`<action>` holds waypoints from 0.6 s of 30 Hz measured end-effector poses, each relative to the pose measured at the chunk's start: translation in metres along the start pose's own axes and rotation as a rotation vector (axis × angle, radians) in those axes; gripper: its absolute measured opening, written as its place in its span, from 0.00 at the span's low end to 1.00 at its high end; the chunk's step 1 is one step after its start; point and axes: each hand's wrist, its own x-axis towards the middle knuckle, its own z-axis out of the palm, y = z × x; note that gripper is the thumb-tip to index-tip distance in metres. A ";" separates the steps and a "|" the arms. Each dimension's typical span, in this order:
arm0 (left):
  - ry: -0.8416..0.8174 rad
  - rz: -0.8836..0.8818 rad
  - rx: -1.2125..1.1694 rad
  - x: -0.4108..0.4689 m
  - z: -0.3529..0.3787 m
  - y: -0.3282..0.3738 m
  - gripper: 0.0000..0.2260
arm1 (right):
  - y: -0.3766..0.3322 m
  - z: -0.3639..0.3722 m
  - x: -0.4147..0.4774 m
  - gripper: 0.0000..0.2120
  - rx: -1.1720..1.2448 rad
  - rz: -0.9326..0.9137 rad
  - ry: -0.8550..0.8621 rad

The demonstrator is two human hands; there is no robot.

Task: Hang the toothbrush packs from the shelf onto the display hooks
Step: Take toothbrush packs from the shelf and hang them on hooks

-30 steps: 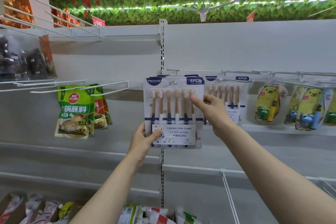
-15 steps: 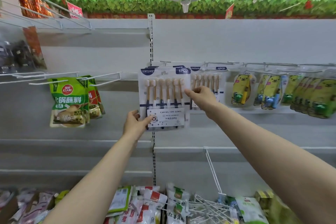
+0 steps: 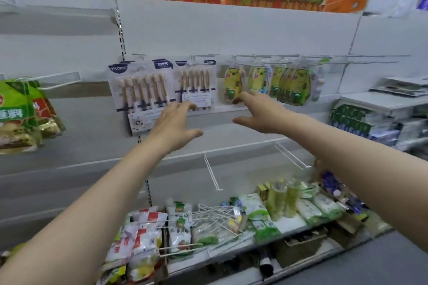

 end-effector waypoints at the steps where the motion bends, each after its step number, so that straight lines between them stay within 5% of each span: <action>1: -0.054 0.052 -0.002 0.002 0.007 0.014 0.31 | 0.012 -0.004 -0.015 0.26 -0.025 -0.008 0.002; 18: -0.200 0.490 -0.081 0.084 0.206 0.333 0.26 | 0.299 -0.064 -0.212 0.26 -0.216 0.280 0.079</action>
